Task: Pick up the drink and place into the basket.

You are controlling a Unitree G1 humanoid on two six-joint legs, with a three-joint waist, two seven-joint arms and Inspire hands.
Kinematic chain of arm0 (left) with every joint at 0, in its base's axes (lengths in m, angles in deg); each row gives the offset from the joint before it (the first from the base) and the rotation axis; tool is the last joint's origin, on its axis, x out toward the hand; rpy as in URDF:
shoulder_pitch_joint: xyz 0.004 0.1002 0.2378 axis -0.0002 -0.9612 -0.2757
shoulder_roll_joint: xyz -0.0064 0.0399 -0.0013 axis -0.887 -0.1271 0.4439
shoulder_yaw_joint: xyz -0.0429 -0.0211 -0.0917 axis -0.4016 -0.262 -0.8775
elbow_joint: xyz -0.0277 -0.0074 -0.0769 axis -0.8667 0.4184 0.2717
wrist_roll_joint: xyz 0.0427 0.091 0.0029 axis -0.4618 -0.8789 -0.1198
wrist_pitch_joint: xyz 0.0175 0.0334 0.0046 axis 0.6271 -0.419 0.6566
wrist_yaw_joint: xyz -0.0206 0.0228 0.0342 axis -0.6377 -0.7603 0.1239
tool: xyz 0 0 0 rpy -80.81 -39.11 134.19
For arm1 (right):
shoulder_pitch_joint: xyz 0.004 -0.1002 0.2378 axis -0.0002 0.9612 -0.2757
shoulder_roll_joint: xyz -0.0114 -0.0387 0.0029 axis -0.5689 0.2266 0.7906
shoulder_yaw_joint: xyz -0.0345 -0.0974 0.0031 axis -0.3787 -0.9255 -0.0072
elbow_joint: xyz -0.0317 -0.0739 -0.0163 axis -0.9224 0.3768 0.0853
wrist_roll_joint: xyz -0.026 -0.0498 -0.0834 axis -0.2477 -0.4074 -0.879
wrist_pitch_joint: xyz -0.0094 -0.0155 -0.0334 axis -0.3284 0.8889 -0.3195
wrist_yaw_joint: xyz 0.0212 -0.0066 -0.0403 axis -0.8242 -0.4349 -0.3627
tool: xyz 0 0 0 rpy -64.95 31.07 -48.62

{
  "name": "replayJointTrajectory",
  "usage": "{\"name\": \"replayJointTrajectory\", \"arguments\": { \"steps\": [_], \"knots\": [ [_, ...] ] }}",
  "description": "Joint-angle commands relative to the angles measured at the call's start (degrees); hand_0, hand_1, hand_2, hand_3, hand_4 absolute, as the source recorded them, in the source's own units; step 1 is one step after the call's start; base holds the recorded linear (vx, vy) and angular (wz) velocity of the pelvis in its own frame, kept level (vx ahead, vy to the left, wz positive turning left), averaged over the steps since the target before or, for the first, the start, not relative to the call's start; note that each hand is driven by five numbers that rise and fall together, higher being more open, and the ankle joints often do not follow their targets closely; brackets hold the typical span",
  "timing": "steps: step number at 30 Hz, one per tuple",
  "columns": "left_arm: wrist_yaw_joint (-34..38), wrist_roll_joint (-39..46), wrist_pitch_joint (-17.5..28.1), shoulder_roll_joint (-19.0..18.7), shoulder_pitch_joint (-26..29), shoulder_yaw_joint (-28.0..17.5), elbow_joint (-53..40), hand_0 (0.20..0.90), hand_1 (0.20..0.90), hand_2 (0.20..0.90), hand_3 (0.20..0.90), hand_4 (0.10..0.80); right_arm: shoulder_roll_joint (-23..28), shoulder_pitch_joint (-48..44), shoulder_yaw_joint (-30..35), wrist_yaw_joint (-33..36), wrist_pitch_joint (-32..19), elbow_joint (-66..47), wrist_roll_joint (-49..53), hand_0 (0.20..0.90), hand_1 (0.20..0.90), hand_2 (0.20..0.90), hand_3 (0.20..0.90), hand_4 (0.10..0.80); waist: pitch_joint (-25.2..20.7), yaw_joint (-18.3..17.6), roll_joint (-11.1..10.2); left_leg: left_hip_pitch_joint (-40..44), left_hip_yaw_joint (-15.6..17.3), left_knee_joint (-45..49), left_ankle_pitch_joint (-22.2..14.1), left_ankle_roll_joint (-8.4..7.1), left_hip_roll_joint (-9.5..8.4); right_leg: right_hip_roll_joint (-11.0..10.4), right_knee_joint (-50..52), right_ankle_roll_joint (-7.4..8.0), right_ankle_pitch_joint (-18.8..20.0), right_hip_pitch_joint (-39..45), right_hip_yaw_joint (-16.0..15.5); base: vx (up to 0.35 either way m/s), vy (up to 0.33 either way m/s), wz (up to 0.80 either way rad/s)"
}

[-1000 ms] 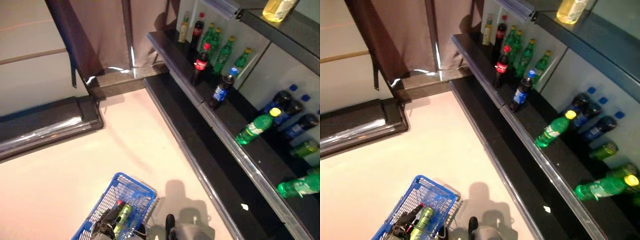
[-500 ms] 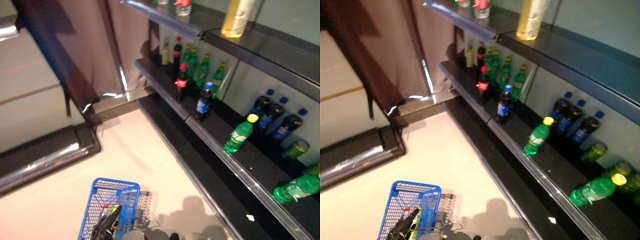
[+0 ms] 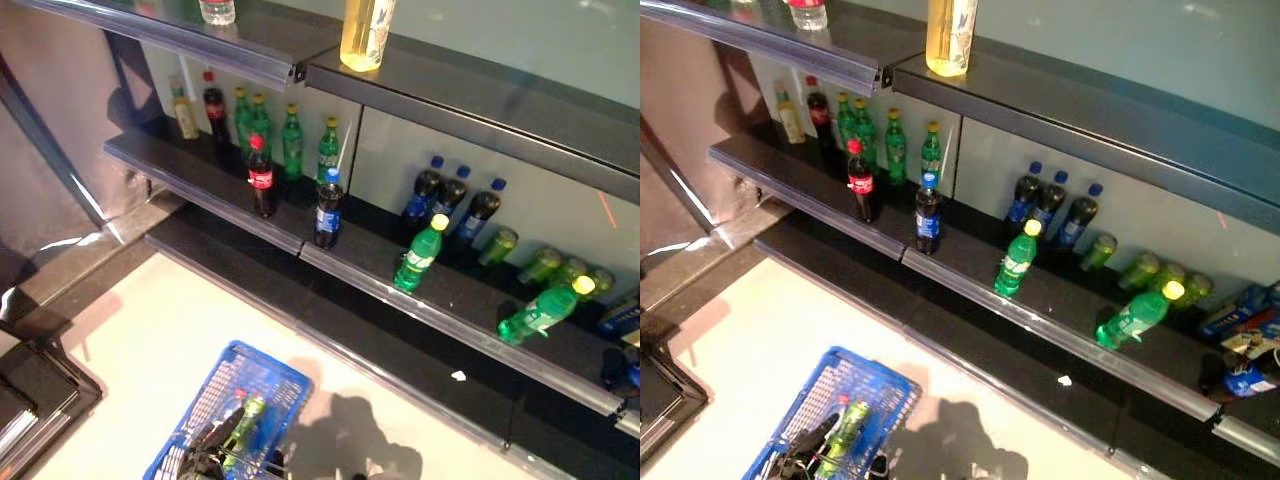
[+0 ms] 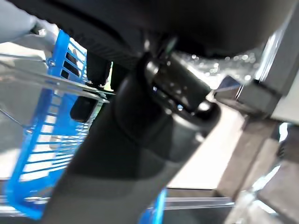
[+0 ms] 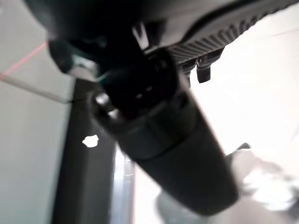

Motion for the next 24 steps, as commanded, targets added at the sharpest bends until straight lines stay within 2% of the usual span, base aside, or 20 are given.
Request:
{"name": "replayJointTrajectory", "arguments": {
  "steps": [1, 2, 3, 6, 8, 11, 14, 16, 17, 18, 19, 20, 22, 24],
  "knots": [
    [0.08, -2.0, 5.86, -2.86, -3.18, -1.46, -3.86, 0.3, 0.3, 0.3, 0.2, 0.1, 3.66, -1.34, -0.61, -0.36, -2.0, -1.64, -1.28, 0.9, 0.9, 0.9, 0.9, 0.8, -0.41, 1.77, 3.42, -2.07, 2.1, 5.75, -5.5, -1.99, 2.74, -1.58, -1.39, 3.36, 8.92, -4.87, -3.28, -0.004, 0.066, -0.65],
    [0.0, -1.57, 6.06, -3.03, -3.33, -1.65, -3.79, 0.3, 0.3, 0.3, 0.2, 0.1, 3.64, -1.57, -0.78, -0.45, -2.08, -1.75, -1.65, 0.9, 0.9, 0.9, 0.9, 0.8, -0.47, 2.11, 3.43, -1.97, 3.13, 5.7, -5.65, -2.08, 2.9, -2.23, -1.74, 3.66, 9.41, -5.09, -4.81, -0.025, 0.049, -0.79],
    [-1.18, -1.5, 6.21, -3.36, -3.84, -2.35, -3.5, 0.3, 0.3, 0.3, 0.2, 0.1, 3.45, -2.46, -1.13, -0.47, -2.06, -1.97, -2.0, 0.9, 0.9, 0.9, 0.9, 0.8, -0.51, 3.13, 3.5, -1.49, 6.17, 5.21, -5.95, -2.34, 3.49, -3.78, -2.77, 4.59, 10.56, -5.59, -8.59, -0.037, 0.019, -0.69],
    [-2.32, -1.19, 5.89, -4.06, -4.21, -3.01, -3.44, 0.3, 0.3, 0.3, 0.2, 0.1, 2.92, -3.25, -1.91, -0.55, -1.66, -2.63, -3.62, 0.9, 0.9, 0.9, 0.9, 0.8, -0.43, 4.02, 3.48, -0.57, 10.89, 3.94, -6.01, -2.57, 4.73, -5.16, -3.84, 5.53, 11.66, -6.26, -13.16, -0.035, -0.056, -0.95],
    [-2.23, -1.9, 5.62, -4.14, -4.01, -2.78, -3.6, 0.3, 0.3, 0.3, 0.2, 0.1, 2.41, -2.95, -2.44, -0.67, -1.67, -2.89, -3.21, 0.9, 0.9, 0.9, 0.9, 0.8, -0.64, 3.94, 3.38, -0.36, 11.96, 3.23, -5.7, -2.38, 5.19, -4.94, -4.08, 5.51, 11.46, -6.05, -13.17, 0.0, -0.137, -0.51],
    [-1.16, -2.51, 5.69, -3.34, -3.3, -1.1, -4.11, 0.3, 0.3, 0.3, 0.2, 0.1, 1.91, -2.28, -3.73, -0.52, -2.53, -3.46, -3.31, 0.9, 0.9, 0.9, 0.9, 0.8, -1.26, 3.55, 2.8, -0.12, 13.0, 3.14, -5.31, -2.9, 6.26, -3.59, -5.29, 4.46, 11.07, -4.86, -13.98, 0.057, -0.215, -0.03],
    [-0.22, -3.5, 6.19, -2.44, -3.36, -0.38, -5.15, 0.3, 0.3, 0.3, 0.2, 0.1, 2.38, -2.21, -5.06, -1.76, -3.28, -5.07, -5.18, 0.9, 0.9, 0.9, 0.9, 0.8, -1.39, 3.14, 1.91, -0.89, 13.35, 6.41, -5.58, -4.14, 7.94, -1.91, -5.61, 3.08, 10.47, -4.36, -13.67, 0.05, -0.285, 0.13],
    [0.97, -3.36, 6.02, -1.87, -3.56, -0.35, -7.18, 0.3, 0.3, 0.3, 0.2, 0.1, 3.43, -2.51, -7.41, -3.94, -2.42, -8.71, -6.42, 0.9, 0.9, 0.9, 0.9, 0.8, -0.68, 3.32, 0.54, -3.12, 13.3, 13.26, -7.17, -4.86, 8.72, -1.37, -6.21, 1.98, 10.7, -3.91, -13.77, 0.005, -0.323, 0.14],
    [1.45, -3.44, 5.52, -1.47, -3.79, -0.39, -8.45, 0.3, 0.3, 0.3, 0.2, 0.1, 4.7, -2.83, -9.37, -5.22, -0.11, -12.76, -5.17, 0.9, 0.9, 0.9, 0.9, 0.8, 0.49, 4.18, -0.52, -6.87, 11.44, 20.76, -5.97, -5.38, 8.9, -0.72, -6.85, 0.78, 10.97, -3.15, -13.35, -0.012, -0.232, 0.24],
    [1.47, -3.37, 5.42, -1.41, -3.86, -0.33, -8.62, 0.3, 0.3, 0.3, 0.2, 0.1, 5.02, -2.87, -9.7, -5.55, 0.37, -13.5, -4.91, 0.9, 0.9, 0.9, 0.9, 0.8, 0.73, 4.27, -0.53, -8.06, 10.71, 22.35, -5.39, -5.55, 9.05, -0.37, -7.0, 0.48, 11.01, -2.98, -13.31, 0.001, -0.206, 0.31],
    [1.64, -3.12, 4.55, -1.32, -3.99, 0.1, -9.59, 0.3, 0.3, 0.3, 0.2, 0.1, 6.16, -3.08, -11.01, -6.29, 1.63, -15.57, -3.9, 0.9, 0.9, 0.9, 0.9, 0.8, 1.76, 5.22, -0.6, -11.5, 7.86, 25.46, -2.86, -5.76, 8.48, 0.69, -7.27, -0.39, 10.99, -2.29, -12.98, 0.044, -0.066, 0.28],
    [1.73, -3.42, 3.98, -1.21, -4.06, 0.41, -10.07, 0.3, 0.3, 0.3, 0.2, 0.1, 6.8, -3.24, -11.53, -6.8, 1.11, -15.79, -3.69, 0.9, 0.9, 0.9, 0.9, 0.8, 2.27, 5.89, -0.53, -12.32, 6.73, 24.05, -1.83, -5.72, 7.87, 1.14, -7.48, -0.55, 10.87, -1.76, -13.05, 0.066, -0.029, 0.2],
    [1.66, -3.79, 3.96, -0.81, -4.25, 0.9, -9.9, 0.3, 0.3, 0.3, 0.2, 0.1, 7.43, -3.62, -11.76, -7.81, 0.47, -15.92, -3.58, 0.9, 0.9, 0.9, 0.9, 0.8, 2.49, 6.38, -0.18, -11.0, 6.99, 17.22, -1.57, -5.56, 8.17, 1.31, -7.74, -0.26, 10.66, -1.3, -13.5, 0.123, 0.085, 0.09],
    [2.39, -4.47, 3.26, -0.71, -4.16, 1.23, -8.48, 0.3, 0.3, 0.3, 0.2, 0.1, 7.89, -3.29, -11.5, -10.0, -1.73, -16.18, -3.32, 0.9, 0.9, 0.9, 0.9, 0.8, 2.41, 6.22, 0.79, -9.46, 9.05, 6.95, 3.39, -6.62, 11.26, 2.0, -7.84, -0.3, 9.87, -0.51, -15.25, 0.226, 0.181, 0.05]
  ]
}}
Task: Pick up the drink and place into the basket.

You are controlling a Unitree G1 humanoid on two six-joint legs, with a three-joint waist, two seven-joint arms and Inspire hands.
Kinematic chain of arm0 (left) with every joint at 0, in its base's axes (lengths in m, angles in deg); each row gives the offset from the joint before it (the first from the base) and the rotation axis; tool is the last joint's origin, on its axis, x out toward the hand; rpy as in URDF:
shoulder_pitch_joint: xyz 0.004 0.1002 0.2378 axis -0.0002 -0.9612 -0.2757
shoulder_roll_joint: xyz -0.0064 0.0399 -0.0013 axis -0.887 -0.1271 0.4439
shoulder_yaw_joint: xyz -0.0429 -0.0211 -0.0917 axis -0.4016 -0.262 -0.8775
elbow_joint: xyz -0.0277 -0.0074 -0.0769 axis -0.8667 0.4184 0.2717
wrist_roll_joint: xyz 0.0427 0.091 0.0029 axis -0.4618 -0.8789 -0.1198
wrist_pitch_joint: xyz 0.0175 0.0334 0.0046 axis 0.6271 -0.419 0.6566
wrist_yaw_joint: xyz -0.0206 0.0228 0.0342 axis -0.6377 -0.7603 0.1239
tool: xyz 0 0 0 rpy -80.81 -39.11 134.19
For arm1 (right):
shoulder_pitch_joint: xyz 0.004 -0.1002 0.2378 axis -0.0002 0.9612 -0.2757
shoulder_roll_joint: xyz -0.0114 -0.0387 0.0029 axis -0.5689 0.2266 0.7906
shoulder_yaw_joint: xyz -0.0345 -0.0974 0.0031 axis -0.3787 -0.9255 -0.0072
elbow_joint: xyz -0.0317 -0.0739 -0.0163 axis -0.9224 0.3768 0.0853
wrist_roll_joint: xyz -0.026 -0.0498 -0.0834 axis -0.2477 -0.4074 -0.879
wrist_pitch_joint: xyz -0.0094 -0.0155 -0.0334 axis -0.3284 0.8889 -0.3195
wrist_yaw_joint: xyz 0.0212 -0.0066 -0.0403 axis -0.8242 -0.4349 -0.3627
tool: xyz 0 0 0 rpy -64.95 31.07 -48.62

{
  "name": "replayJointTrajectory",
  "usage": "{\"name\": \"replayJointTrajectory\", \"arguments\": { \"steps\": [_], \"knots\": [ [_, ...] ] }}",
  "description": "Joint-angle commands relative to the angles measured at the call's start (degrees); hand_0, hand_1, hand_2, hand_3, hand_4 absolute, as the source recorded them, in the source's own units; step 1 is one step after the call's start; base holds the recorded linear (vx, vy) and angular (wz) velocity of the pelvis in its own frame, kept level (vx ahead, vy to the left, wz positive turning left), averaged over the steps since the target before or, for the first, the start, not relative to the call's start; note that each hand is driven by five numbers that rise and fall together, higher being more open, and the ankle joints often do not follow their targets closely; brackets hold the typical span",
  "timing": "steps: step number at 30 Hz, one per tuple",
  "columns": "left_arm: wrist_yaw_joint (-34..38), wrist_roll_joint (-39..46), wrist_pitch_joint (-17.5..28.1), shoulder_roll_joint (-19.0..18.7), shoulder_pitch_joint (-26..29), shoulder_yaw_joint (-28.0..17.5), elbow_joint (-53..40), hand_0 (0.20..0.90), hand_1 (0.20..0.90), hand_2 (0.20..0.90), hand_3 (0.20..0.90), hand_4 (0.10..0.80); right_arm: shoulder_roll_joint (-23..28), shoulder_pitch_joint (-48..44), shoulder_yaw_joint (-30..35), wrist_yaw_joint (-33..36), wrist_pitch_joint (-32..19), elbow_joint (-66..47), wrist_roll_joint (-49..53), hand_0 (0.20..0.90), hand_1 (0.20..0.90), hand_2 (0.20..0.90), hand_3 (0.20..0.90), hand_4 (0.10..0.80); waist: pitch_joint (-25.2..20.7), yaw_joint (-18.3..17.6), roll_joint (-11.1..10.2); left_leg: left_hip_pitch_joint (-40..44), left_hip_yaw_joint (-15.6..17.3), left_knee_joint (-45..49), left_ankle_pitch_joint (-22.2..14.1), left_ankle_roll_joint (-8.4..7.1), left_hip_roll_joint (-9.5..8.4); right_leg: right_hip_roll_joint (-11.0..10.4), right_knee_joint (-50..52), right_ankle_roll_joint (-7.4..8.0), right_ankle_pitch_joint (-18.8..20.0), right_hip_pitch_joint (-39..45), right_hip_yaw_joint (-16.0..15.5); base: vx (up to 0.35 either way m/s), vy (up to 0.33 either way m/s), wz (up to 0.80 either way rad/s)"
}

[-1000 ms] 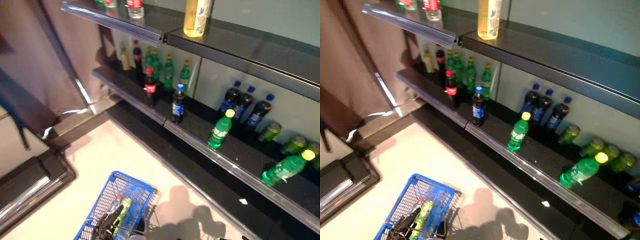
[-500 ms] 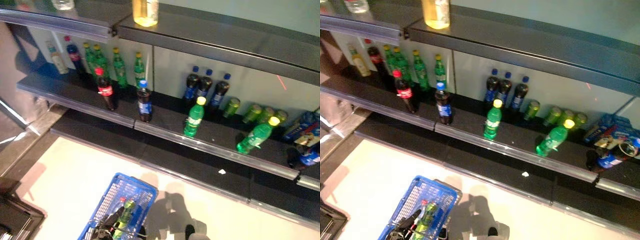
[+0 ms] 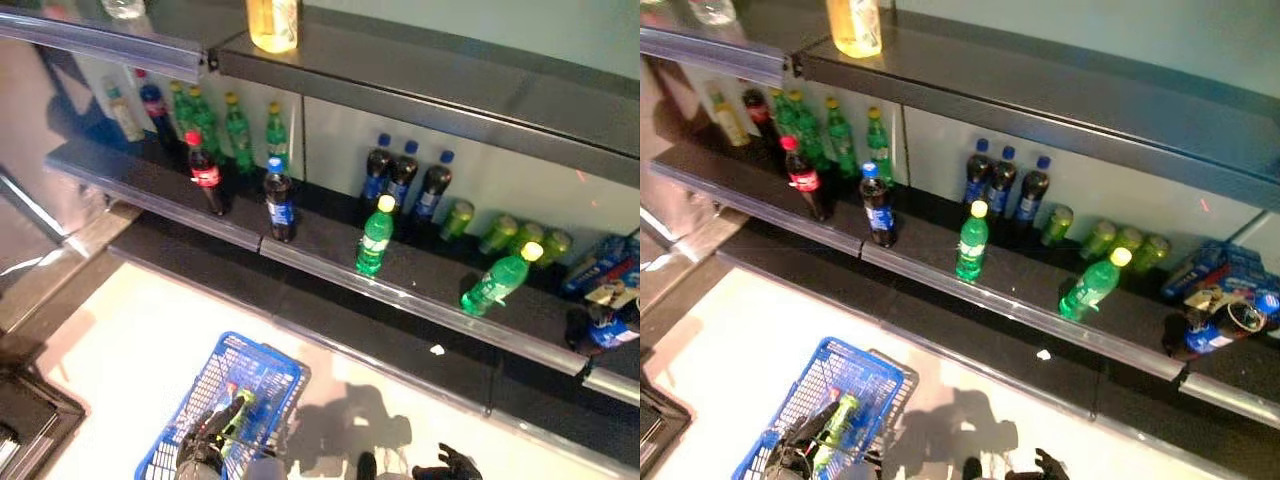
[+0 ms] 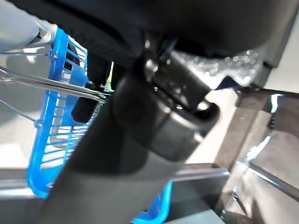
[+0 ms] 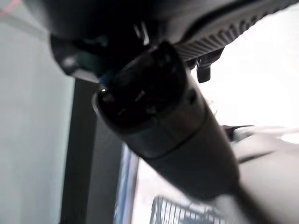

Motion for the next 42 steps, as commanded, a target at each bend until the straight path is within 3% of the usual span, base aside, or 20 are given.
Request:
{"name": "replayJointTrajectory", "arguments": {
  "steps": [1, 2, 3, 10, 14, 20, 26, 33, 42],
  "knots": [
    [1.03, -4.25, 0.96, -1.13, -2.37, 1.55, -0.9, 0.3, 0.3, 0.3, 0.2, 0.1, 1.14, -0.09, -0.75, -2.84, -3.94, -2.61, -0.22, 0.9, 0.9, 0.9, 0.9, 0.8, 1.69, 1.52, -0.69, -3.65, -0.82, -7.11, 7.19, 0.42, 2.2, 0.51, 4.56, 2.79, -0.47, -1.82, 2.4, 0.247, 0.202, 0.19],
    [1.71, -5.07, 0.72, -1.01, -2.38, 1.13, -0.14, 0.3, 0.3, 0.3, 0.2, 0.1, 1.22, -0.27, -1.31, -3.06, -4.71, -3.17, -1.14, 0.9, 0.9, 0.9, 0.9, 0.8, 1.69, 1.96, -0.87, -3.33, -3.16, -7.44, 5.77, 1.06, 0.81, 0.21, 5.03, 2.94, -0.85, -1.98, 3.0, 0.184, 0.162, 0.24],
    [1.86, -5.26, 0.64, -1.13, -2.47, 1.11, 0.0, 0.3, 0.3, 0.3, 0.2, 0.1, 1.26, -0.23, -1.55, -3.05, -4.9, -3.69, -1.39, 0.9, 0.9, 0.9, 0.9, 0.8, 1.6, 1.92, -0.82, -2.88, -3.13, -7.88, 5.52, 0.99, 0.91, 0.06, 5.44, 2.98, -1.2, -2.04, 2.89, 0.179, 0.19, 0.12],
    [0.98, -2.63, 0.85, -3.97, -3.67, -1.39, -3.26, 0.3, 0.3, 0.3, 0.2, 0.1, 1.9, 3.56, -2.67, -3.37, -4.03, -18.63, -3.39, 0.9, 0.9, 0.9, 0.9, 0.8, 0.83, 1.61, -1.05, 1.35, -1.04, -7.82, 1.83, 1.63, -1.32, -4.81, 8.18, 5.74, -1.87, -0.82, 0.02, 0.169, 0.124, 0.03],
    [0.91, -2.15, 0.13, -5.88, -2.59, 0.27, -6.46, 0.3, 0.3, 0.3, 0.2, 0.1, 5.51, 3.2, -6.6, -2.29, -2.32, -30.64, -4.47, 0.9, 0.9, 0.9, 0.9, 0.8, 0.82, 1.87, -0.98, 1.82, -0.34, -8.36, 1.4, 1.72, -1.1, -6.16, 7.15, 6.72, -1.06, -1.11, -0.7, 0.014, -0.03, 0.02],
    [2.48, -3.05, -0.31, -5.07, -4.76, 3.31, -10.3, 0.3, 0.3, 0.3, 0.2, 0.1, 12.5, 2.64, -5.94, 0.92, -3.12, -52.64, -3.73, 0.9, 0.9, 0.9, 0.9, 0.8, 0.47, 1.66, -1.36, 2.14, -0.25, -9.22, 1.46, 1.52, -0.12, -5.47, 4.99, 6.63, -0.71, -0.32, -0.03, 0.01, -0.077, -0.01],
    [2.75, -5.14, 0.68, -2.67, -8.85, 2.54, -9.23, 0.3, 0.3, 0.3, 0.2, 0.1, 15.72, 3.26, 3.92, 5.31, -9.0, -68.91, -2.05, 0.9, 0.9, 0.9, 0.9, 0.8, -0.42, 0.5, -1.29, 3.01, 0.08, -10.25, 1.68, 0.94, 1.49, -4.18, 4.68, 6.25, -1.4, -0.57, 1.09, 0.01, -0.031, -0.03],
    [2.14, -5.7, 1.22, -1.91, -9.72, 1.42, -6.9, 0.3, 0.3, 0.3, 0.2, 0.1, 17.25, 1.76, 10.34, 15.25, -13.32, -75.89, -5.62, 0.9, 0.9, 0.9, 0.9, 0.8, -0.97, 0.19, -0.27, 3.2, -0.08, -9.81, 1.49, 0.49, 2.05, -3.61, 6.06, 5.79, -2.52, -1.11, 0.89, 0.007, 0.01, 0.0],
    [0.73, -5.89, 1.53, -2.13, -7.8, 4.6, -5.63, 0.3, 0.3, 0.3, 0.2, 0.1, 16.19, -5.37, 9.27, 27.43, -9.97, -72.69, -2.15, 0.9, 0.9, 0.9, 0.9, 0.8, 1.53, 2.14, 1.27, 0.37, -3.36, -5.28, 1.4, 0.15, 1.81, -2.84, 13.7, 3.81, -5.37, -3.98, -1.67, 0.031, 0.03, 0.06]
  ]
}}
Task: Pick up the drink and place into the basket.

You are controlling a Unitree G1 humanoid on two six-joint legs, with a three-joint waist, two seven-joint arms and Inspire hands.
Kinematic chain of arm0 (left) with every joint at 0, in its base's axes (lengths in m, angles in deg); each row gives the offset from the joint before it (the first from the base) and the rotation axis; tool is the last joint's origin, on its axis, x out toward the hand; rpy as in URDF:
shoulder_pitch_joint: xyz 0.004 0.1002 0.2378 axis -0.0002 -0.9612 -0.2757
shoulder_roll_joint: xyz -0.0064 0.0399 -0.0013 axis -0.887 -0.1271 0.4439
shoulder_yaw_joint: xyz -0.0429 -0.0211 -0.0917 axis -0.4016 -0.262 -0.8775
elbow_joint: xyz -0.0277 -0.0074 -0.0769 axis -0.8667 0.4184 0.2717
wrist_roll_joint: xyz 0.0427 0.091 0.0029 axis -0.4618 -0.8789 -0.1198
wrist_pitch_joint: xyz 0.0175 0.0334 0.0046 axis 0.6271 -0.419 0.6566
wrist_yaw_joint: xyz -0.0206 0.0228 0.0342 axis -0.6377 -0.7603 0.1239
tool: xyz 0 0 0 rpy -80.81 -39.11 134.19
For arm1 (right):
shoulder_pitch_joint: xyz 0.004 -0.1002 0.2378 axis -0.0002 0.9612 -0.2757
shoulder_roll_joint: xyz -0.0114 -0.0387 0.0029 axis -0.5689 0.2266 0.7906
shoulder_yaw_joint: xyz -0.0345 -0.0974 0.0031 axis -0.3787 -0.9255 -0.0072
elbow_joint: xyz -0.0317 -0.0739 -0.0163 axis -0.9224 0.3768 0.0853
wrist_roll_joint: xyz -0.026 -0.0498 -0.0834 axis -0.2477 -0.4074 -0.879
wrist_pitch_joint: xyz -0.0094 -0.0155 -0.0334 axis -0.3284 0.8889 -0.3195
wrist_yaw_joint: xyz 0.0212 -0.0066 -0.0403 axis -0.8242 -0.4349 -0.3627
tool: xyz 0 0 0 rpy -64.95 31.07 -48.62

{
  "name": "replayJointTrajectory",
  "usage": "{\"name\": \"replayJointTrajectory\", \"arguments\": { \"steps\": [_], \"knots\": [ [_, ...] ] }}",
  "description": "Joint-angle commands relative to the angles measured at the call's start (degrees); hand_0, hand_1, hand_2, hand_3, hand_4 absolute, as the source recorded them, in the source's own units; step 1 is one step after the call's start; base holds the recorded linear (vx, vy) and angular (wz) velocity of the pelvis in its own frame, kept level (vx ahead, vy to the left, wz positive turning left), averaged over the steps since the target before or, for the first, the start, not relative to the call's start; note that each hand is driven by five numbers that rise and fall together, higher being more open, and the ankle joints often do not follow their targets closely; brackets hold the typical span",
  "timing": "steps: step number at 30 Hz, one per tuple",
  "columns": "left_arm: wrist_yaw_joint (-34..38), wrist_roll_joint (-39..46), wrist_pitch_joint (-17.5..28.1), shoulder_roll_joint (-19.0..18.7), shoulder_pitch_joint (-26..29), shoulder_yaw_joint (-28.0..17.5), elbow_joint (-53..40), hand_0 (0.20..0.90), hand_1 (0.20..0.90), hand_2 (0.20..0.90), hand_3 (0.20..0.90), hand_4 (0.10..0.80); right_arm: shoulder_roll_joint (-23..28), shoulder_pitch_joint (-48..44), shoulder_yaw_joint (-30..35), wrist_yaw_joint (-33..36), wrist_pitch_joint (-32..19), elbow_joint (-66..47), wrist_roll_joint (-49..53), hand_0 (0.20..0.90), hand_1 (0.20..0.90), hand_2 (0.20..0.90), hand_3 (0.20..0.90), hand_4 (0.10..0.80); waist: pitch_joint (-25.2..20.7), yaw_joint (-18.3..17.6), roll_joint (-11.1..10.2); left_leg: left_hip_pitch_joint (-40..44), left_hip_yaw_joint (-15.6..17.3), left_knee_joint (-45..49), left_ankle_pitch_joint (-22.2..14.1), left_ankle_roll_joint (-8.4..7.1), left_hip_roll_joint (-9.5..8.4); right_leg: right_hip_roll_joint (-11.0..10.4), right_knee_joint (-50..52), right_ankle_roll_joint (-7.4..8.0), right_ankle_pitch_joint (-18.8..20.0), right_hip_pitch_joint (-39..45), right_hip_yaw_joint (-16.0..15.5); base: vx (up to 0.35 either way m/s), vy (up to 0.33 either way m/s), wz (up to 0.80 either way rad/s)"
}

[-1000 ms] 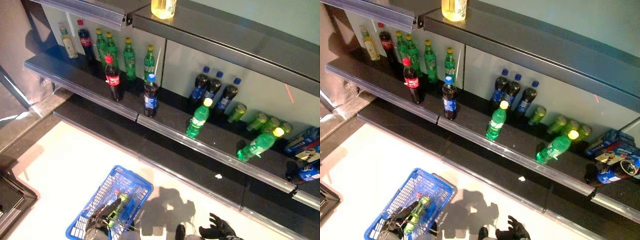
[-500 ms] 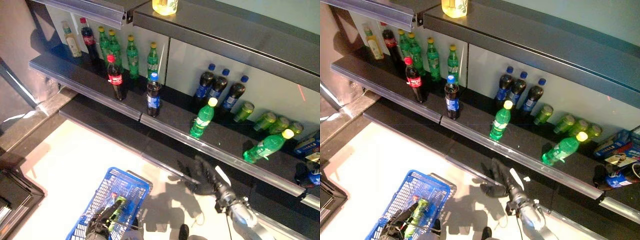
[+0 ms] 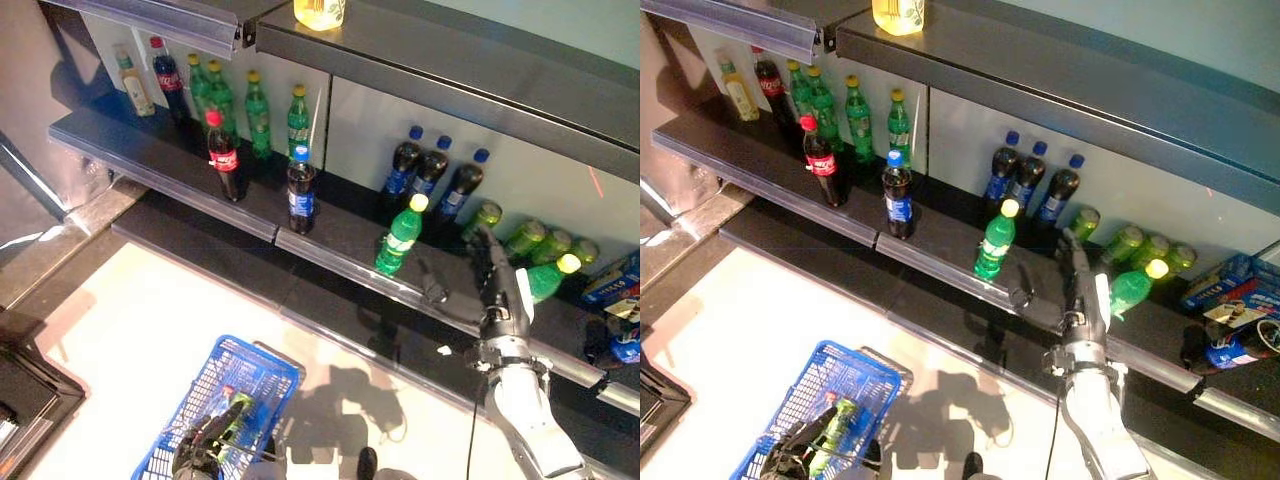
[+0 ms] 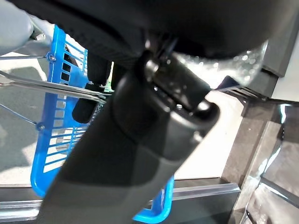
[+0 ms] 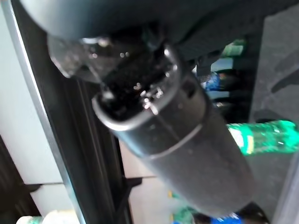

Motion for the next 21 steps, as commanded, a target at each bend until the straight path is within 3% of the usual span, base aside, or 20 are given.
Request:
{"name": "replayJointTrajectory", "arguments": {
  "steps": [1, 6, 13, 21],
  "knots": [
    [-1.51, -3.92, 2.8, -1.19, -3.19, 5.06, 1.05, 0.3, 0.3, 0.3, 0.2, 0.1, 2.79, -8.69, 0.81, 7.94, -3.68, -2.74, 1.18, 0.9, 0.9, 0.9, 0.9, 0.8, -0.2, 2.84, 2.92, -6.29, -3.74, 6.23, 0.93, -2.23, 4.12, -1.26, 13.12, -0.06, -5.13, -5.78, -1.83, -0.013, 0.018, 0.21],
    [-2.33, -2.99, 3.08, -1.64, -0.14, 7.71, 0.53, 0.3, 0.3, 0.3, 0.2, 0.1, 0.86, -18.28, -0.31, 14.4, -3.46, 2.7, 1.05, 0.9, 0.9, 0.9, 0.9, 0.8, 4.15, 3.93, 4.87, -10.11, -5.91, 8.13, 1.03, -1.86, 2.18, -1.84, 15.63, -0.96, -5.37, -9.53, -2.91, -0.13, 0.04, 0.13],
    [-4.63, -0.35, 3.94, -1.81, 2.71, 9.82, 0.08, 0.3, 0.3, 0.3, 0.2, 0.1, -0.72, -31.13, -1.26, 21.41, -1.05, 8.57, -3.22, 0.9, 0.9, 0.9, 0.9, 0.8, 9.96, 4.98, 8.29, -15.84, -7.45, 11.24, 0.97, -1.08, -1.23, -4.52, 20.51, -1.51, -5.57, -15.47, -3.34, -0.1, 0.088, 0.04],
    [-6.58, 2.42, 5.26, -2.34, 5.45, 11.32, -3.04, 0.3, 0.3, 0.3, 0.2, 0.1, 0.51, -38.34, -0.5, 26.57, -1.12, 11.26, -4.38, 0.9, 0.9, 0.9, 0.9, 0.8, 15.34, 4.94, 9.64, -20.69, -7.44, 13.63, 0.73, 0.06, -2.9, -5.7, 24.26, -1.46, -5.36, -22.01, -2.4, -0.06, 0.038, 0.03]
  ]
}}
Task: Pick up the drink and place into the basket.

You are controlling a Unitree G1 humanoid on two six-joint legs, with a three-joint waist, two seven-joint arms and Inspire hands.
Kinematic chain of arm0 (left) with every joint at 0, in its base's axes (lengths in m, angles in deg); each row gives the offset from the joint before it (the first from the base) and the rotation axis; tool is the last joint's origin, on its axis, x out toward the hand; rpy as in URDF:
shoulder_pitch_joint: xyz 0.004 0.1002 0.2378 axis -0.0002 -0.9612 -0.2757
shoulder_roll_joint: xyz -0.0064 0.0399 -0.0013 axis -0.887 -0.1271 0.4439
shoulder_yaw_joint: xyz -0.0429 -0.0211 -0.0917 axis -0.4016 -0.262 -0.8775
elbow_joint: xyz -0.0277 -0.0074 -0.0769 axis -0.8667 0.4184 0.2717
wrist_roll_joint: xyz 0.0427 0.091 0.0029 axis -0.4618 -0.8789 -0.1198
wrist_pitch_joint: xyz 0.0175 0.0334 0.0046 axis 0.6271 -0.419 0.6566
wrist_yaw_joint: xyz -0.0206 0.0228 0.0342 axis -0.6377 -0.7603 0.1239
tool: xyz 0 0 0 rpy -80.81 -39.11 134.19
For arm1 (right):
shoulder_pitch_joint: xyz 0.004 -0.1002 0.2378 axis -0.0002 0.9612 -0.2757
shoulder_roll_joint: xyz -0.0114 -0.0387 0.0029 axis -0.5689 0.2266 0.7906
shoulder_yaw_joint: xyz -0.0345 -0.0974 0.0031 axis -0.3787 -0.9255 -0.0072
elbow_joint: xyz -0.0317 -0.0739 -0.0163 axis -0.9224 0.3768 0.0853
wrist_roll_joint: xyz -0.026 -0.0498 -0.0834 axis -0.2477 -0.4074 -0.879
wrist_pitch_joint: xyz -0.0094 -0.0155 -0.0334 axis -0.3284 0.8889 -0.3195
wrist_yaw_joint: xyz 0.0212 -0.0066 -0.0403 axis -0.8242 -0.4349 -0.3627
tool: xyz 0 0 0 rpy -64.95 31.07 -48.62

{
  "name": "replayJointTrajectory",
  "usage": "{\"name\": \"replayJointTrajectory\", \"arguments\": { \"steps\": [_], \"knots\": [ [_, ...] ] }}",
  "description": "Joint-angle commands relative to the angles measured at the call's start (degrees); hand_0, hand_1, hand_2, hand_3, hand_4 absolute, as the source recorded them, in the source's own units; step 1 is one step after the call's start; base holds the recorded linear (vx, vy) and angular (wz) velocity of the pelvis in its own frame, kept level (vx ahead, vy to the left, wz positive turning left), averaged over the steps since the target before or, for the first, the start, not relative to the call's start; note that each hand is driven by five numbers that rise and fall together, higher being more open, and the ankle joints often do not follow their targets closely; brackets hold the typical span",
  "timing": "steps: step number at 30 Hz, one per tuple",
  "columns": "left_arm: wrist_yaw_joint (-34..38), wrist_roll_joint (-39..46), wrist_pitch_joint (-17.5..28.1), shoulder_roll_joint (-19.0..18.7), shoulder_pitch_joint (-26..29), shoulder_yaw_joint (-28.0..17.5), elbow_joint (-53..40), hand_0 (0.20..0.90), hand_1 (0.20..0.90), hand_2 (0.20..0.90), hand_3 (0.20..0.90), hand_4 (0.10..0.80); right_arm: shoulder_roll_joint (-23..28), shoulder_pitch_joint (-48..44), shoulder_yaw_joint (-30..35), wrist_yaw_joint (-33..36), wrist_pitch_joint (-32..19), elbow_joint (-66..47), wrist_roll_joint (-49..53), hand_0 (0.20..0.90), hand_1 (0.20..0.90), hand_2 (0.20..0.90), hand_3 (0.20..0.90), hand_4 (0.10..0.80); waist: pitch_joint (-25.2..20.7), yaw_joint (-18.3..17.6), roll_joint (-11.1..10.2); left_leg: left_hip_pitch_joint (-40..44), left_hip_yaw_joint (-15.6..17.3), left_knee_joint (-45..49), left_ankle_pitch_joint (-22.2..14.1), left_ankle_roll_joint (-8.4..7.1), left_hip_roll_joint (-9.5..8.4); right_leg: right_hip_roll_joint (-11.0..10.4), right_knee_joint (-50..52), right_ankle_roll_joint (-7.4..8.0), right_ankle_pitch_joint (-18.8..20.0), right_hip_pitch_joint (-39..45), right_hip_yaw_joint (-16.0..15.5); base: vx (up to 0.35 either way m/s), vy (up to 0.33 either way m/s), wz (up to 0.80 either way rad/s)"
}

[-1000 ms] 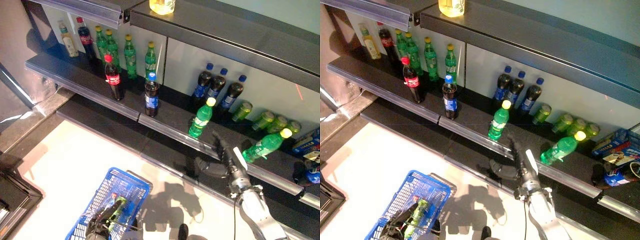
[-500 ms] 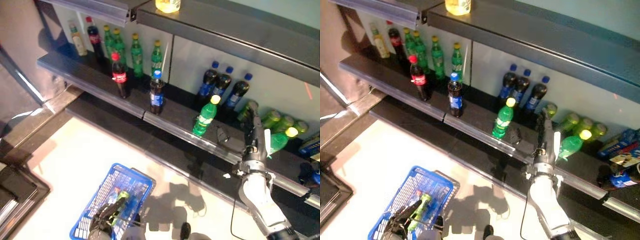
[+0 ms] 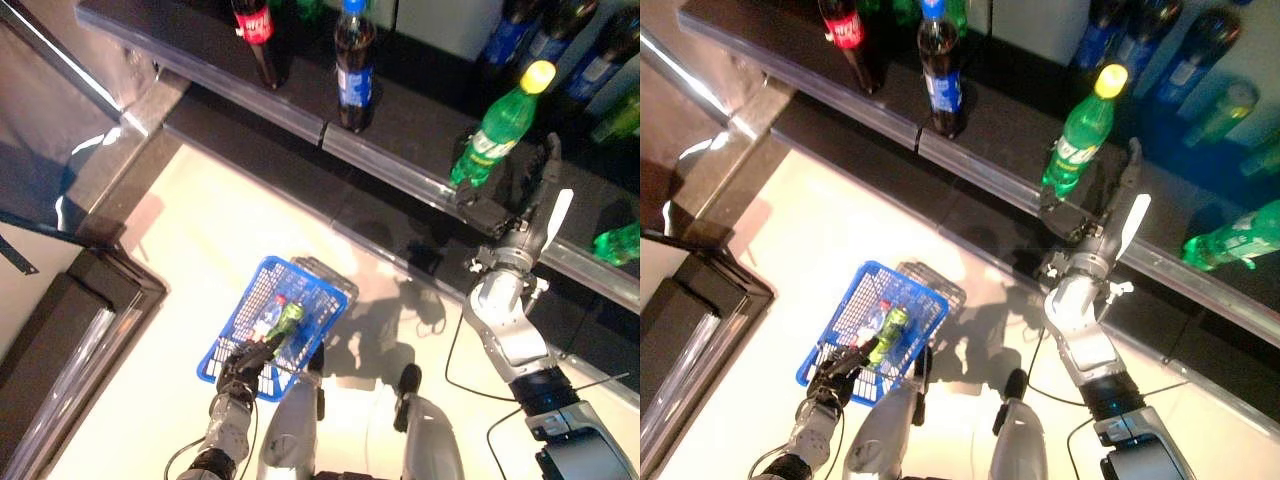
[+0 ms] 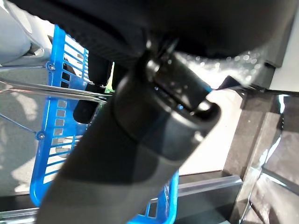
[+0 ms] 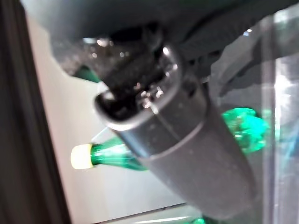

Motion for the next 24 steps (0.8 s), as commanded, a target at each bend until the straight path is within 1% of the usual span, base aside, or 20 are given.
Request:
{"name": "replayJointTrajectory", "arguments": {
  "steps": [1, 6, 10, 18, 24],
  "knots": [
    [0.27, -0.39, 3.76, -4.33, -8.69, 4.39, -0.84, 0.3, 0.3, 0.3, 0.2, 0.1, 1.37, -7.5, 2.76, 4.52, -4.44, -4.86, -4.99, 0.9, 0.9, 0.9, 0.9, 0.8, -0.82, 0.14, -0.57, -4.75, -3.48, 3.02, 0.53, -0.77, -0.62, -1.77, 3.61, -1.06, 0.68, -2.76, -1.46, -0.045, -0.004, 0.01],
    [2.14, -0.04, 3.88, -4.45, -6.18, 5.78, -2.37, 0.3, 0.3, 0.3, 0.2, 0.1, 1.7, -10.09, 3.93, 4.75, -5.25, -4.47, -3.47, 0.9, 0.9, 0.9, 0.9, 0.8, 1.13, -0.32, -0.86, -5.63, -3.28, 2.41, 0.71, -0.13, -0.75, -0.91, 3.33, -0.87, 1.2, -4.49, -0.72, -0.038, -0.014, 0.0],
    [2.84, 0.19, 3.78, -4.43, -5.32, 6.33, -2.79, 0.3, 0.3, 0.3, 0.2, 0.1, 2.56, -12.2, 4.7, 4.74, -5.01, -3.64, -2.83, 0.9, 0.9, 0.9, 0.9, 0.8, 1.19, -0.18, -1.01, -6.71, -3.01, 2.22, 0.82, 0.11, -0.94, -0.56, 2.98, -0.89, 1.46, -5.57, -0.72, 0.0, -0.013, -0.05],
    [3.66, -0.35, 3.33, -5.06, -4.83, 6.58, -2.89, 0.3, 0.3, 0.3, 0.2, 0.1, 4.34, -18.15, 5.98, 5.42, -4.48, -0.16, -0.03, 0.9, 0.9, 0.9, 0.9, 0.8, 1.19, 0.77, -0.72, -7.92, -2.85, 1.86, 0.73, 0.56, -1.33, -0.48, 3.27, -1.02, 1.5, -7.35, -1.1, 0.004, -0.005, -0.02],
    [3.38, 0.16, 3.18, -5.36, -4.26, 6.94, -3.22, 0.3, 0.3, 0.3, 0.2, 0.1, 5.24, -22.45, 5.78, 4.61, -3.99, 2.67, 2.31, 0.9, 0.9, 0.9, 0.9, 0.8, 1.19, 1.54, -0.35, -9.03, -2.74, 1.74, 0.75, 0.94, -1.83, -0.72, 3.98, -1.08, 1.42, -8.96, -1.34, 0.0, 0.0, 0.0]
  ]
}}
